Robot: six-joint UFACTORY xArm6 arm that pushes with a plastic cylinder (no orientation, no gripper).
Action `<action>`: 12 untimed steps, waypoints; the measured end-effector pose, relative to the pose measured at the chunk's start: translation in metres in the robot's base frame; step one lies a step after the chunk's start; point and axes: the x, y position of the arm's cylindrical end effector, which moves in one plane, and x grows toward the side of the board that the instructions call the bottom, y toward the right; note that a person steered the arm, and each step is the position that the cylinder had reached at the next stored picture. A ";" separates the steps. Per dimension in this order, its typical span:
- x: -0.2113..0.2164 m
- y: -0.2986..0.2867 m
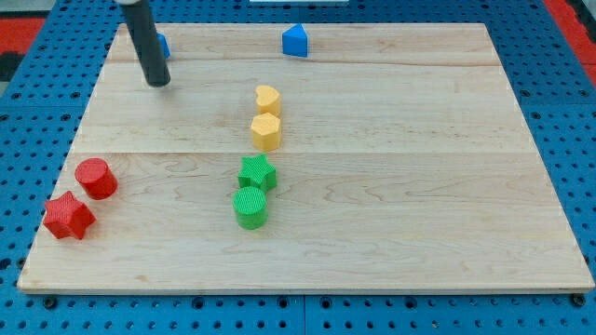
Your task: Move the green circle parallel to the right of the blue triangle
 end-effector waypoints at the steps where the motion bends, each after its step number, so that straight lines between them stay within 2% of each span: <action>1: 0.085 0.010; 2: 0.156 0.027; 3: 0.180 0.034; 4: 0.179 0.125; 5: 0.183 0.130; 6: 0.210 0.129; 7: 0.229 0.206; 8: 0.191 0.230; 9: 0.161 0.221; 10: 0.198 0.229; 11: 0.247 0.209; 12: 0.230 0.156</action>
